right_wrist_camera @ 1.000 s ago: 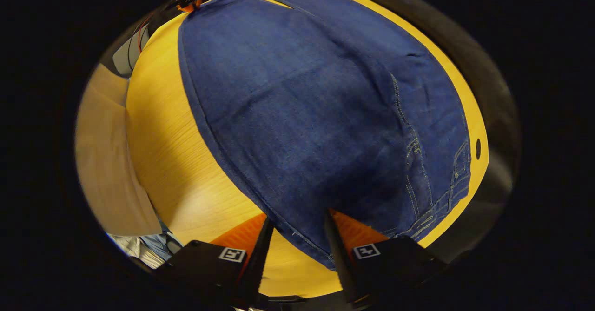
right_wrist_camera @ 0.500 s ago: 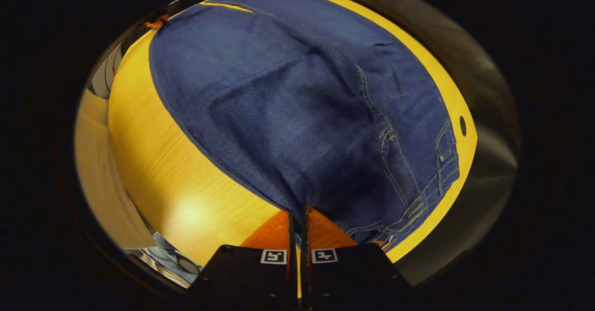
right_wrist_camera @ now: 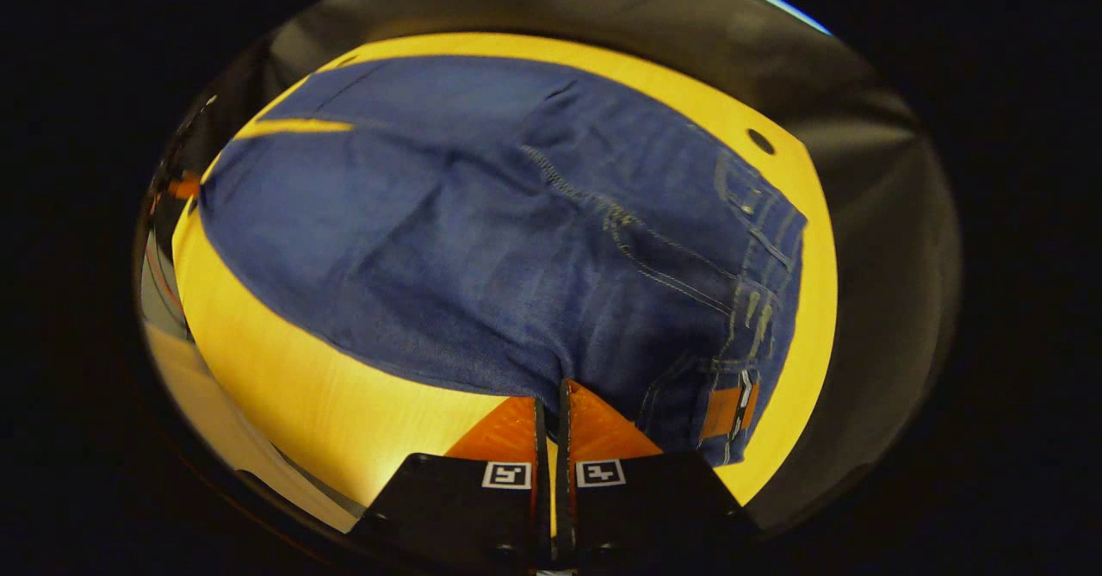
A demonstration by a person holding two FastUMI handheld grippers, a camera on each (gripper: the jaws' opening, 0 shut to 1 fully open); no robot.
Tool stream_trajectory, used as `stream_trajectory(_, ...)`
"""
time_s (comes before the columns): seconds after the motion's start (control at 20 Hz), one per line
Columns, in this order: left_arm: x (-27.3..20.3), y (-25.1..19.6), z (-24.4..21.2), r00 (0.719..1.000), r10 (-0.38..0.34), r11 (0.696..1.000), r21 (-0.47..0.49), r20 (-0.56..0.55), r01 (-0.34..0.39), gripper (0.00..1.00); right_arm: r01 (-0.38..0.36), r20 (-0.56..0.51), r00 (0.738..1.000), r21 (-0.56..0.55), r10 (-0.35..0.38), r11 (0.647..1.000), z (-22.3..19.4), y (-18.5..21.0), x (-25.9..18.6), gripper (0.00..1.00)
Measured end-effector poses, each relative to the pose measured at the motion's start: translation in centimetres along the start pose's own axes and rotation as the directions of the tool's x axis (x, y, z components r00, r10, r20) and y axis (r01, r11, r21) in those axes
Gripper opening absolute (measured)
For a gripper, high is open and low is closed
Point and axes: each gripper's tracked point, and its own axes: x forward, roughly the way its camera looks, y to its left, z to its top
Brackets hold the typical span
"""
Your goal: Grasp the waist and the cuffs of the jeans and fold them to make the two legs overlap; first hold the waist and fold one-third of the jeans toward the cuffs, then hold the cuffs and fold the remaining one-third in the same direction to finish folding.
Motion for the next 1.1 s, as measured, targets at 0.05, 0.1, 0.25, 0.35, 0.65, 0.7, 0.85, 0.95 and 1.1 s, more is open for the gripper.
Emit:
stream_trajectory(0.05,-0.8,-0.4,0.9,1.000,-0.007,0.999,-0.049,0.011,0.008,0.00,0.012,0.031,0.999,0.042,-0.013,0.999,0.4,-0.1,-0.8,0.02)
stream_trajectory(0.1,-1.8,-0.6,1.7,1.000,-0.009,0.996,-0.083,0.018,0.010,0.00,0.026,0.060,0.998,0.077,-0.031,0.997,1.0,-0.4,-1.3,0.05)
stream_trajectory(0.25,-3.5,-0.3,4.4,1.000,0.010,0.997,-0.082,0.018,-0.009,0.00,0.054,0.130,0.989,0.165,-0.076,0.985,3.2,-1.0,-3.0,0.05)
stream_trajectory(0.35,-4.5,-0.4,6.6,0.999,0.026,0.998,-0.058,0.029,-0.024,0.00,0.052,0.172,0.981,0.212,-0.090,0.976,5.1,-1.2,-4.6,0.07)
stream_trajectory(0.65,-8.5,0.1,13.0,0.994,0.072,0.997,-0.014,0.078,-0.071,0.00,0.030,0.241,0.964,0.309,-0.108,0.951,12.0,-2.4,-8.8,0.05)
stream_trajectory(0.7,-8.9,0.1,14.0,0.993,0.083,0.997,-0.015,0.086,-0.082,0.00,0.027,0.245,0.963,0.317,-0.110,0.948,12.9,-2.8,-9.0,0.05)
stream_trajectory(0.85,-9.0,0.8,17.3,0.989,0.103,0.994,-0.032,0.108,-0.100,0.00,0.015,0.253,0.961,0.346,-0.109,0.938,15.3,-3.8,-7.4,0.05)
stream_trajectory(0.95,-8.1,1.1,19.6,0.986,0.110,0.993,-0.047,0.127,-0.105,0.00,0.019,0.254,0.960,0.353,-0.115,0.935,17.0,-4.6,-6.5,0.05)
stream_trajectory(1.1,-6.5,1.8,22.5,0.982,0.129,0.990,-0.079,0.139,-0.118,0.00,0.010,0.259,0.959,0.367,-0.113,0.930,19.7,-5.6,-4.9,0.04)
